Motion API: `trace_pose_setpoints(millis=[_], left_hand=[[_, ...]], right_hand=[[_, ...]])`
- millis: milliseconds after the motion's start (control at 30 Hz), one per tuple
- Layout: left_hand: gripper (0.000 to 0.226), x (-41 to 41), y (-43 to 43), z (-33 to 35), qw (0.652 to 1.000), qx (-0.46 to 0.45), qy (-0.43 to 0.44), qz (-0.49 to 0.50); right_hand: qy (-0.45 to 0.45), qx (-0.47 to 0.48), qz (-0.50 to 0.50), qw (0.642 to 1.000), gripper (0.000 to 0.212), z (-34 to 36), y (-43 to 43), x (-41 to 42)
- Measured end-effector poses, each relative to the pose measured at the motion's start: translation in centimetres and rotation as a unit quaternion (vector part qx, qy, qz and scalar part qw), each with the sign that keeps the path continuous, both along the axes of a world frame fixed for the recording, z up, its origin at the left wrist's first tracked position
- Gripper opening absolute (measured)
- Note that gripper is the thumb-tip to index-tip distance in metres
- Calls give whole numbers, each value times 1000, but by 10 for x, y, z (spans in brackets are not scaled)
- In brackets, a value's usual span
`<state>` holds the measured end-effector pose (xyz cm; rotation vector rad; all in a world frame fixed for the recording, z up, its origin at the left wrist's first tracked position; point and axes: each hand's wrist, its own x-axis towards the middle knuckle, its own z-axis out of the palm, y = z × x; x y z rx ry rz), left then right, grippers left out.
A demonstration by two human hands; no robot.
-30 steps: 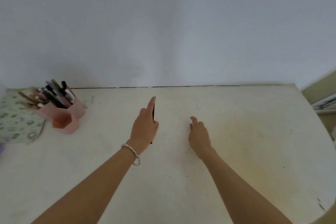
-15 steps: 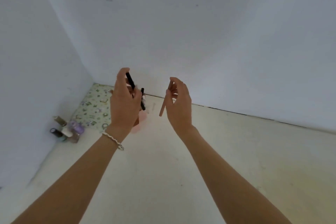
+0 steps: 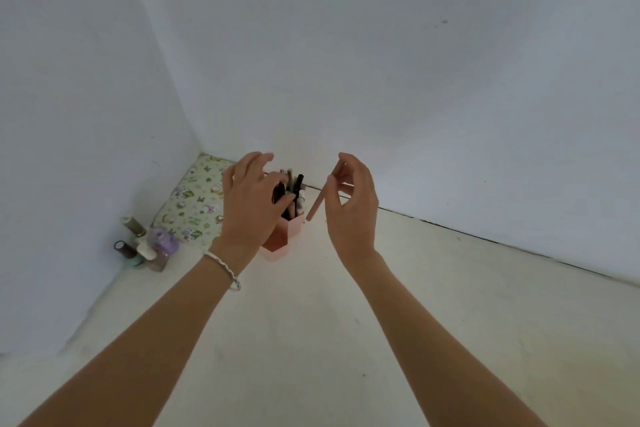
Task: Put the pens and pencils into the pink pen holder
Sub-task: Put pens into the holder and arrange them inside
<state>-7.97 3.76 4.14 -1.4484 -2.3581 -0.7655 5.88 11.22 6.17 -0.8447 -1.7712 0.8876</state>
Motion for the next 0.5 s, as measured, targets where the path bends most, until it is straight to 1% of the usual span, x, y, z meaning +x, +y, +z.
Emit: trace_pose_setpoints(millis=[67,133,200,300,433,467,500], left_hand=[[30,-3,-1,8,997,70,-11,12],[30,-7,-3,22,988,149,-16,26],[32,-10,-5,35,981,189,-35,35],[35,-11,-11,48,975,209,-65,42],[36,-12,-20,50,973,199,-105,50],[36,-12,-22,51,972,196,-114,54],[36,-11,-24,51,971,197,-122,55]], right_hand=[[20,4,-1,1000,35,0,-1,-4],[37,7,-3,999,35,2,-5,-11],[41,4,-2,999,34,0,-7,-18],[13,14,4,1000,33,-10,-11,-25],[-78,13,31,996,29,-33,-13,-27],[-107,26,37,993,27,-35,-15,-26],[-131,60,37,989,26,-39,-17,-26]])
